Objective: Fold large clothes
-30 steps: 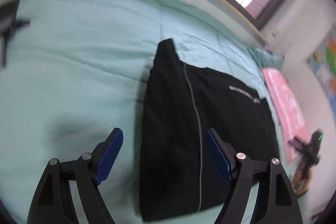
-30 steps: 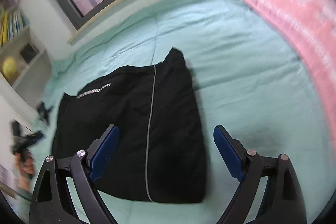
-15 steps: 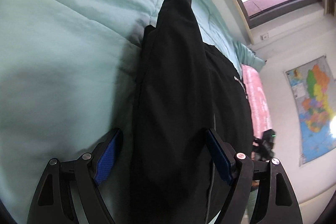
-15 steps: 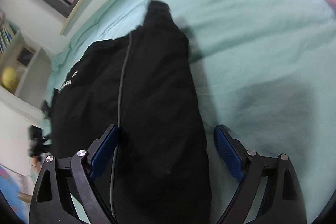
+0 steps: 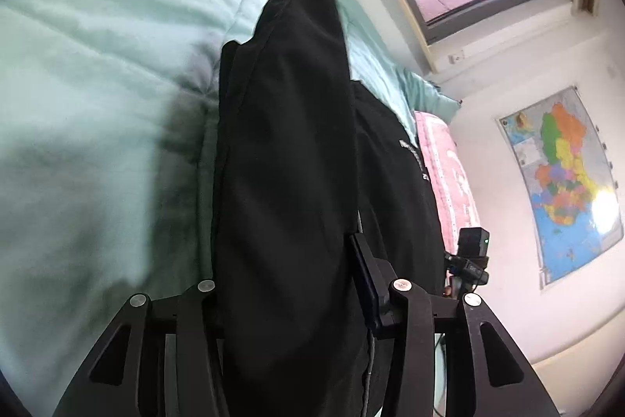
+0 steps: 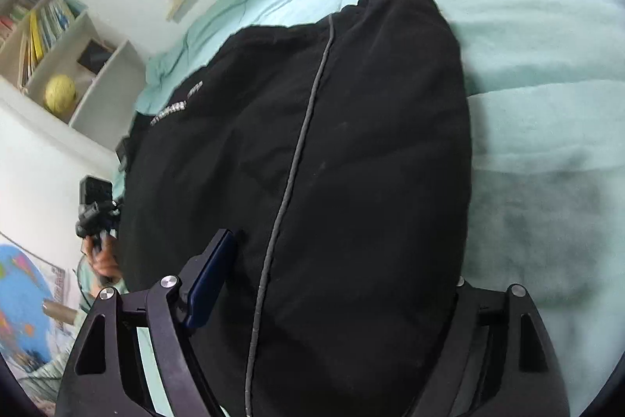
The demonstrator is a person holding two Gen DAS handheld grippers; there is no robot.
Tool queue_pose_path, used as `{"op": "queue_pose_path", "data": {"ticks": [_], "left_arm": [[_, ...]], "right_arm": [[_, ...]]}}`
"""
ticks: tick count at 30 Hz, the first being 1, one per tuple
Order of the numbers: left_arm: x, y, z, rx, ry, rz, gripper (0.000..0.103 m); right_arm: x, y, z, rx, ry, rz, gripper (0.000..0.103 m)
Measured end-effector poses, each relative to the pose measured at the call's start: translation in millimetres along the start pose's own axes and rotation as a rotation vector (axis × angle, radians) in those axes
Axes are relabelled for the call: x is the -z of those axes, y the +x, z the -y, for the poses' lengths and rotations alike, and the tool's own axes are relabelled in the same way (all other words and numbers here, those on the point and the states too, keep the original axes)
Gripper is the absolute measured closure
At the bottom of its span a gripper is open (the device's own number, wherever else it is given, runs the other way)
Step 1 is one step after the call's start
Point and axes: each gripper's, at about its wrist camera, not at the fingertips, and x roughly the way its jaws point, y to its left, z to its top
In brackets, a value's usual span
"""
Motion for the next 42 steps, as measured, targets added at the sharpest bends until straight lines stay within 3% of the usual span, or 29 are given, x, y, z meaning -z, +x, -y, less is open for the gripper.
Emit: {"op": "queue_pose_path", "data": {"ticks": [2, 5, 7, 9, 11, 16, 21, 25, 29, 34, 37, 38, 39, 40, 42], "left_arm": [[-5.7, 12.7, -6.5, -0.026, -0.038, -0.021, 0.043], [-5.2, 25.5, -19.1, -0.029, -0.096, -0.058, 0.038], [-3.5, 22.3, -13.5, -0.043, -0.088, -0.037, 0.047], [4.3, 14.7, 5.2, -0.104, -0.013, 0.000, 0.059], [14.7, 1.3, 33.3, -0.146, 0.080, 0.051, 0.067], [41.2, -41.7, 98.0, -0.086, 0.180, 0.139, 0.070], [89.4, -99.9, 157.8, -0.039, 0.254, 0.177, 0.069], [130.5, -145.2, 191.5, -0.009, 0.306, 0.200, 0.069], [168.9, -170.6, 207.6, 0.005, 0.333, 0.202, 0.068], [188.0, -154.4, 173.3, -0.037, 0.270, 0.147, 0.067], [190.1, -128.4, 127.2, -0.092, 0.141, 0.087, 0.066], [190.9, -124.0, 106.2, -0.111, 0.084, 0.089, 0.063], [191.5, -123.9, 85.8, -0.125, 0.035, 0.093, 0.062], [191.9, -125.5, 61.7, -0.115, -0.037, 0.093, 0.057], [197.5, -134.6, 9.1, -0.012, -0.219, 0.088, 0.052]], "right_arm": [[-3.4, 8.4, 10.3, -0.042, 0.043, -0.025, 0.019], [-8.0, 21.6, 19.7, -0.074, 0.100, -0.030, 0.019], [-8.6, 23.6, 13.7, -0.036, 0.086, -0.007, 0.021], [-8.0, 20.6, 3.1, 0.005, 0.041, 0.017, 0.031], [0.8, 6.9, -13.6, 0.018, 0.002, 0.058, 0.049], [40.3, -47.5, -91.3, -0.055, -0.165, 0.153, 0.054], [95.4, -101.2, -162.6, -0.027, -0.275, 0.213, 0.055], [128.0, -148.7, -187.1, -0.038, -0.270, 0.257, 0.055], [149.1, -178.8, -182.5, -0.009, -0.227, 0.238, 0.056], [163.7, -156.0, -156.2, 0.057, -0.150, 0.162, 0.056], [167.1, -115.9, -125.9, 0.143, -0.054, 0.057, 0.053], [172.1, -108.1, -110.9, 0.223, -0.027, 0.059, 0.052], [176.1, -105.9, -97.9, 0.250, -0.006, 0.057, 0.050], [179.6, -106.4, -85.9, 0.237, 0.026, 0.054, 0.048], [190.1, -114.4, -54.6, 0.142, 0.142, 0.063, 0.044]]}}
